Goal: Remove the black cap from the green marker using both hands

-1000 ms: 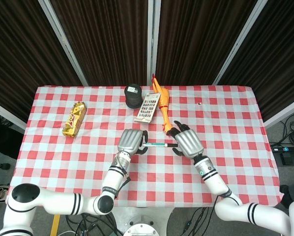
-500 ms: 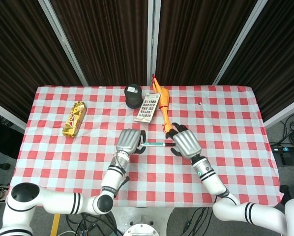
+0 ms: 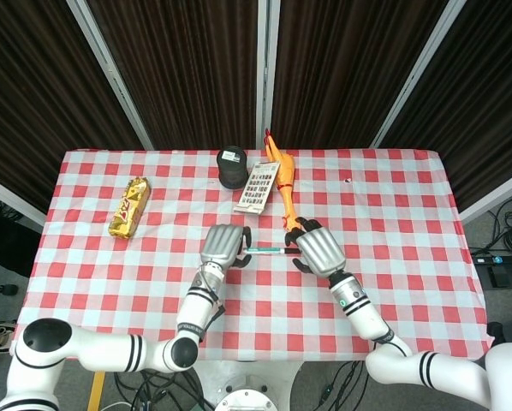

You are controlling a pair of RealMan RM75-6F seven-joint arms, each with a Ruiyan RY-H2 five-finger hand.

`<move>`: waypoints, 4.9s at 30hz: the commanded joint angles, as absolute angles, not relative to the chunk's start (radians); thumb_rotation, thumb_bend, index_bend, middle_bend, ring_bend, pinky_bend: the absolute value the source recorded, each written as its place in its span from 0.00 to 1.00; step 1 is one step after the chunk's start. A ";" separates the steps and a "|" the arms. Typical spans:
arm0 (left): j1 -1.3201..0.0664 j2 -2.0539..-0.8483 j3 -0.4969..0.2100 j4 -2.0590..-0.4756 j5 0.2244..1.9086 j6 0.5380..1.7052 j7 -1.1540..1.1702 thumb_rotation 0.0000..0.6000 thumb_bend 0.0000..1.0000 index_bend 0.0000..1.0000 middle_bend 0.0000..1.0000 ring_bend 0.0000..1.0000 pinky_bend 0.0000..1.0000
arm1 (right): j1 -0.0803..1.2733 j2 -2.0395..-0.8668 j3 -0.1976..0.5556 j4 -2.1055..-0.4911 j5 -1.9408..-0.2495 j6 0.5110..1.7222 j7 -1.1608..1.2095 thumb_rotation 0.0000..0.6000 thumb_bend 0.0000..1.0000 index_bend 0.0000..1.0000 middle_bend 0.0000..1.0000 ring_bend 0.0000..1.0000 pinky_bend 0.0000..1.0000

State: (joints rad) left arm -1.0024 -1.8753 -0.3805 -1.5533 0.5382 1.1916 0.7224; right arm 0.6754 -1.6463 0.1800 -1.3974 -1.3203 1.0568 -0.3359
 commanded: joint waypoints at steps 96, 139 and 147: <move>-0.904 -1.727 -0.330 -1.634 0.547 1.136 0.574 1.00 0.46 0.65 0.68 1.00 1.00 | 0.640 -1.706 0.168 -1.211 -1.305 1.062 -0.225 1.00 0.08 0.60 0.55 0.30 0.20; -0.732 -1.736 -0.171 -1.254 0.902 0.901 0.194 1.00 0.37 0.58 0.63 1.00 1.00 | 0.408 -1.448 0.206 -1.324 -1.345 1.334 0.008 1.00 0.07 0.47 0.47 0.23 0.20; -0.716 -1.719 -0.179 -1.279 0.934 0.903 0.172 1.00 0.28 0.43 0.51 1.00 1.00 | 0.407 -1.446 0.209 -1.331 -1.348 1.331 0.006 1.00 0.07 0.47 0.47 0.23 0.20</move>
